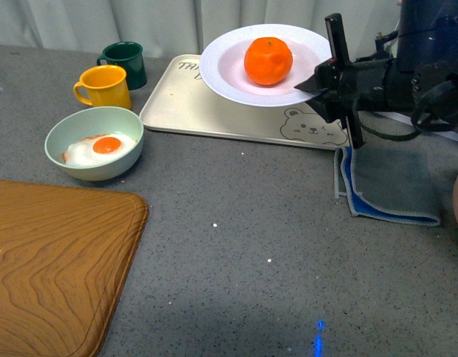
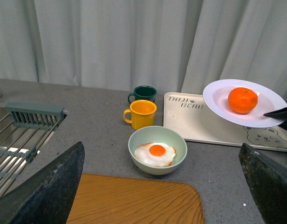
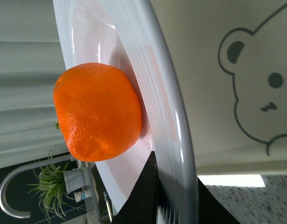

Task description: Place orange and plate with both arms

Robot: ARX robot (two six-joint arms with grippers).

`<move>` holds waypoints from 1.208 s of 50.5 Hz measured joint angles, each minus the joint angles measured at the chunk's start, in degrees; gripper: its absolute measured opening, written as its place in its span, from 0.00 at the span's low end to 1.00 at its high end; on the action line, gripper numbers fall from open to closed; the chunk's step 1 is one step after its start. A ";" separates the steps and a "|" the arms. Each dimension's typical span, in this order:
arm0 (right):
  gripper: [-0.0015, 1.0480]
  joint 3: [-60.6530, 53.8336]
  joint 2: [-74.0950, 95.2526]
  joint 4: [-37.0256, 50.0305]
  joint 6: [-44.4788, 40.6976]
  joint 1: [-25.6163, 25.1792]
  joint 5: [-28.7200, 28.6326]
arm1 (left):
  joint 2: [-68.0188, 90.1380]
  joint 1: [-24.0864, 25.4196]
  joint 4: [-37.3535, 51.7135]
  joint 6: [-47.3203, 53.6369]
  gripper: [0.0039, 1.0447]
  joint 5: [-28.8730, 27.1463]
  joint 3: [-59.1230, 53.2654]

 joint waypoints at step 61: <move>0.66 19.82 9.92 -21.27 -9.70 3.02 7.85 | 0.00 0.00 0.00 0.00 0.94 0.00 0.00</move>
